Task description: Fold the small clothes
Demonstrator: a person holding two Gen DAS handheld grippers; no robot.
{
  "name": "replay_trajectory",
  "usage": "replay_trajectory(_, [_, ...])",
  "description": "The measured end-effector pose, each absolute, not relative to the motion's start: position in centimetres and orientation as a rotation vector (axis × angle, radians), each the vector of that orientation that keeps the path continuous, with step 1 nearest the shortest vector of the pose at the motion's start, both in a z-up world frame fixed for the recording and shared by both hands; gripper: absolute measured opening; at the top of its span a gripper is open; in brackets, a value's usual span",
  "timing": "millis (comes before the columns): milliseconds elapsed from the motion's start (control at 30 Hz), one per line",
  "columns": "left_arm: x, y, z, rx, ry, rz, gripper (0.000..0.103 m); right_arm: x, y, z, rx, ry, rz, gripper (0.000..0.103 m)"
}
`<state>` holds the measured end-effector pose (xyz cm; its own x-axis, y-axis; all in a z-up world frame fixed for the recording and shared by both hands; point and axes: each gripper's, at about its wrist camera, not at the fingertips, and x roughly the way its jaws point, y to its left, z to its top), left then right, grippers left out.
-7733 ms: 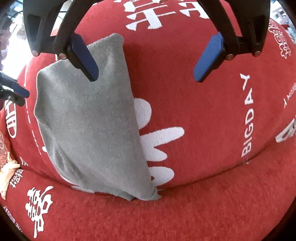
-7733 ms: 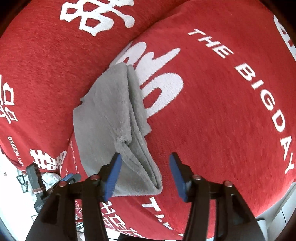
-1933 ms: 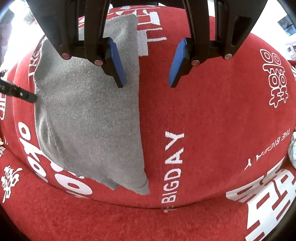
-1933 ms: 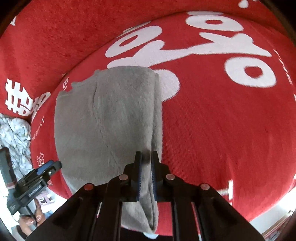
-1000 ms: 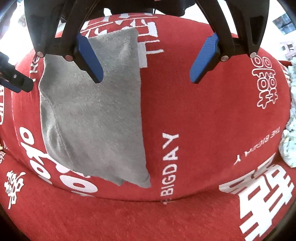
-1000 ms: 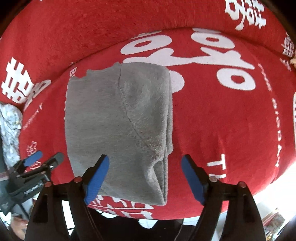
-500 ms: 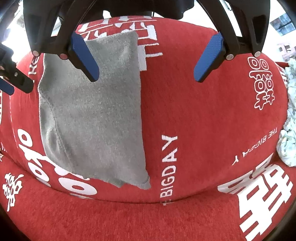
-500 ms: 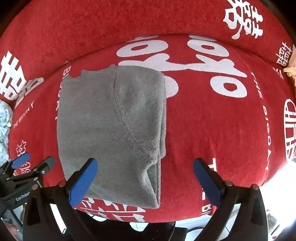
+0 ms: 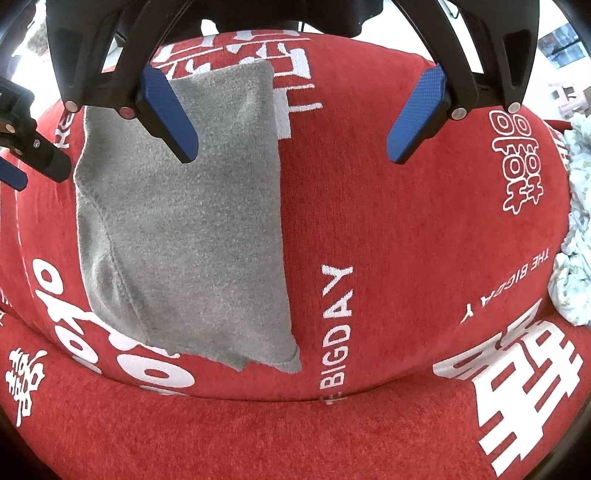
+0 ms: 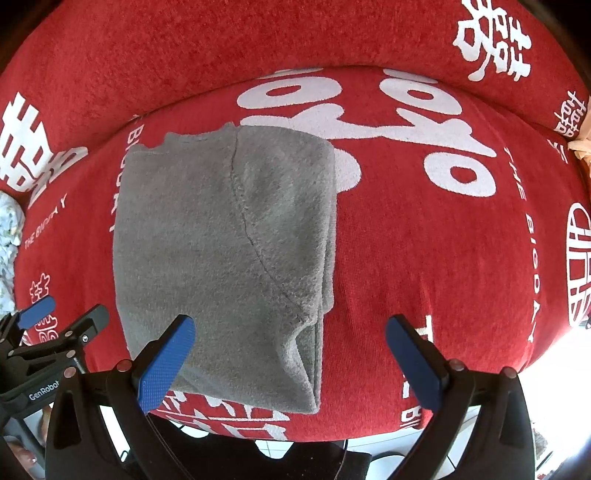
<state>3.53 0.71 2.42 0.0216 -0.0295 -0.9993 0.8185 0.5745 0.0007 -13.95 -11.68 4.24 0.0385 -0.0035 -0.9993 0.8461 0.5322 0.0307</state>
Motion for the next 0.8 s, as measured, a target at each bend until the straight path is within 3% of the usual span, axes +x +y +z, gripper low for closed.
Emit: replay_trajectory(800, [3.26, 0.72, 2.23, 0.746, 1.398, -0.749, 0.102, -13.88, -11.53, 4.02, 0.801, 1.390, -0.769, 0.103])
